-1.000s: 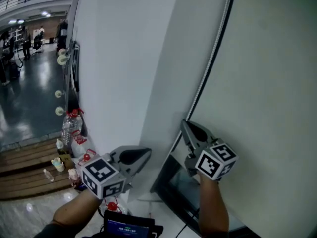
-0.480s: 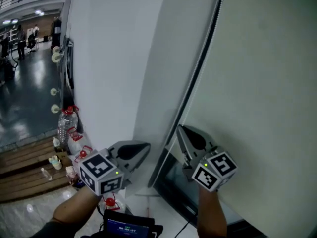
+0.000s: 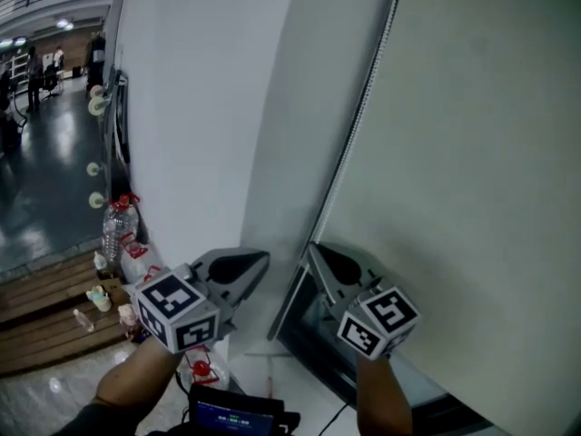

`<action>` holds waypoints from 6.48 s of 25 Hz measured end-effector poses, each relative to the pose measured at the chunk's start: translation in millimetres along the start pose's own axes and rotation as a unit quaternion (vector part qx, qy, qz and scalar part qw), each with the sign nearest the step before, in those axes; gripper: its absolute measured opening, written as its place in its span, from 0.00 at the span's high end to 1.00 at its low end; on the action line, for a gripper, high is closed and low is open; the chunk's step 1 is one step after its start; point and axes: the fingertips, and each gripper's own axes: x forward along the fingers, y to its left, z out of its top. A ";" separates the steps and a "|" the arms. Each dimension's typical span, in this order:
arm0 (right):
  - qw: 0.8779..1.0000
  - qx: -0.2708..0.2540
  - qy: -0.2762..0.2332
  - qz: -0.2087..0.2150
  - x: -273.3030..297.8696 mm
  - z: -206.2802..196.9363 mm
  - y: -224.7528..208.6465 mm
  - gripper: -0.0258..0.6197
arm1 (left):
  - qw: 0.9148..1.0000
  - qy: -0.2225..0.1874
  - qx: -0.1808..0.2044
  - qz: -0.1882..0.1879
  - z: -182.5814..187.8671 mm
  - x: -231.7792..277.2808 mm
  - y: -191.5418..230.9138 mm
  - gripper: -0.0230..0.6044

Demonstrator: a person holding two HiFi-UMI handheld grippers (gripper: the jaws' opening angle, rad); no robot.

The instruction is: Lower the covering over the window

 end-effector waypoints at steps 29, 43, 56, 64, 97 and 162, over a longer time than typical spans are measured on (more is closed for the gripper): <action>0.998 0.041 0.049 0.020 -19.4 -113.4 70.3 0.97 | 0.999 0.001 0.019 -0.044 6.7 8.1 -31.7 0.97; 0.996 0.057 0.058 0.033 -23.1 -140.1 105.9 0.97 | 0.996 0.008 0.008 -0.084 12.5 22.3 -39.0 0.80; 0.995 0.062 0.068 0.033 -34.9 -154.3 113.0 0.97 | 0.994 -0.019 -0.021 -0.109 34.3 29.5 -44.3 0.82; 0.996 0.053 0.071 0.025 -30.6 -156.5 111.0 0.97 | 0.992 -0.017 -0.026 -0.125 30.5 33.2 -44.8 0.94; 0.989 0.144 0.019 -0.014 -70.3 -158.6 65.3 0.90 | 0.989 -0.014 0.011 -0.149 -10.2 22.4 -57.0 0.96; 0.992 0.069 -0.077 0.077 -7.0 110.6 1.2 0.94 | 0.988 0.069 -0.034 -0.137 -183.3 -9.5 -86.3 0.96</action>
